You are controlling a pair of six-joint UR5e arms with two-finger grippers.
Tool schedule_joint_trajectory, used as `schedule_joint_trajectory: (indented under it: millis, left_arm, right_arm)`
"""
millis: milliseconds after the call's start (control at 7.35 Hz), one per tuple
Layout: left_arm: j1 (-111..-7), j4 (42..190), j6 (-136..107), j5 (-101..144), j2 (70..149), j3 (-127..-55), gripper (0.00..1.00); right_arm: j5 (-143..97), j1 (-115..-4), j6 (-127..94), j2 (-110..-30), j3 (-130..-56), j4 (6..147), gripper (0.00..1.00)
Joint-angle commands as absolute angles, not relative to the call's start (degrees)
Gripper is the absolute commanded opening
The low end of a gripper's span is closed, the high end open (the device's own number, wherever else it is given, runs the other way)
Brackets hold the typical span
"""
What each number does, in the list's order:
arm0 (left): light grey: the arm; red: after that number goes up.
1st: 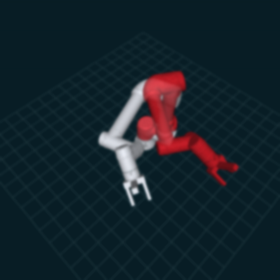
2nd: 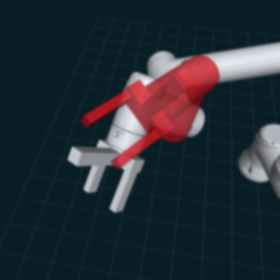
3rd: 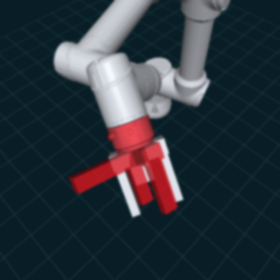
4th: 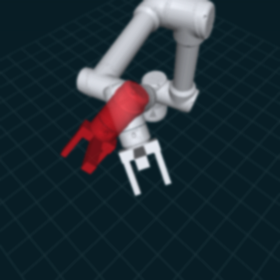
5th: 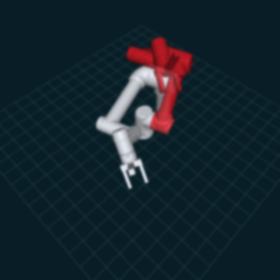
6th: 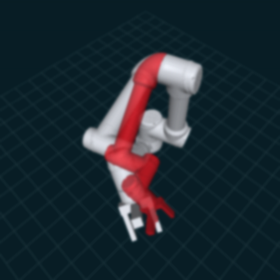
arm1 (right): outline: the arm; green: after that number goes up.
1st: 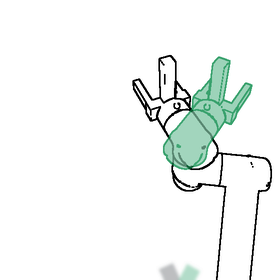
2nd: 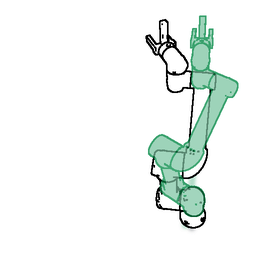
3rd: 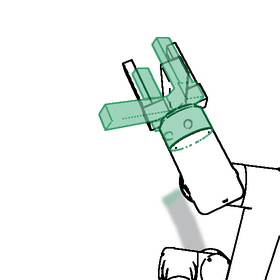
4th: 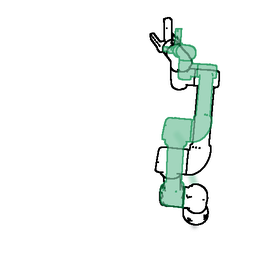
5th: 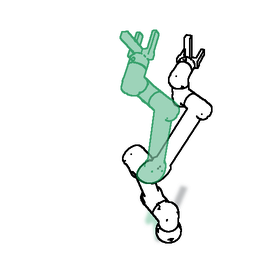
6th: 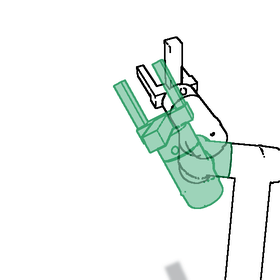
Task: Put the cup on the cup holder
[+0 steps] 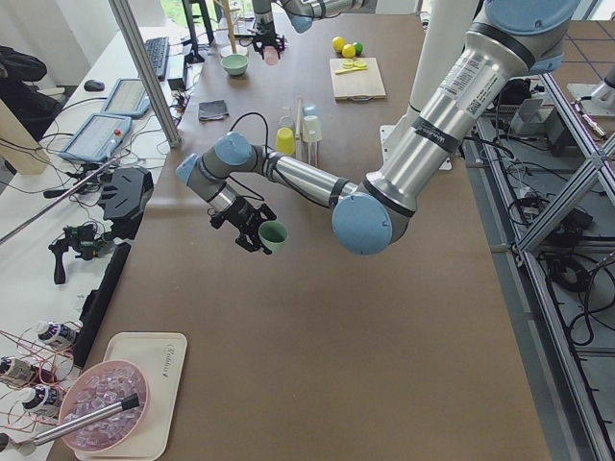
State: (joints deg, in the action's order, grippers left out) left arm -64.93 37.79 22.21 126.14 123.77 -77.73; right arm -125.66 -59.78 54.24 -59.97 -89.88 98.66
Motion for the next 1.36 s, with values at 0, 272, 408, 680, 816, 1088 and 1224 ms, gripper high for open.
schedule_joint_trajectory:
  millis: [0, 272, 408, 680, 816, 1088, 1224]
  left_arm:
    - [-65.7, 39.1, 16.4, 126.2, 121.2, -85.5, 0.00]
    - [-65.6, 44.1, 10.1, 126.2, 120.9, -87.3, 0.00]
    - [-65.5, 46.5, 9.2, 126.1, 119.2, -89.4, 0.00]
    - [-65.0, 54.0, 5.4, 126.3, 114.6, -94.3, 0.00]
    - [-64.9, 62.1, 1.7, 126.4, 112.3, -94.1, 0.00]
    - [-64.0, 74.3, -1.0, 126.5, 111.1, -95.1, 0.00]
    - [-63.9, 76.5, -2.4, 126.6, 110.1, -97.7, 0.00]
  right_arm:
    - [-127.0, -59.9, 53.1, -60.2, -89.7, 93.2, 0.00]
    - [-127.1, -58.5, 52.6, -59.2, -86.8, 90.0, 0.00]
    - [-129.4, -59.9, 52.6, -59.3, -85.3, 85.5, 0.00]
    - [-130.3, -60.5, 50.5, -60.1, -84.5, 78.8, 0.00]
    - [-130.7, -60.5, 48.8, -60.1, -84.5, 78.7, 0.00]
    - [-131.4, -60.5, 49.0, -59.7, -83.0, 76.0, 0.00]
    - [-131.5, -60.5, 48.4, -60.4, -82.2, 70.7, 0.00]
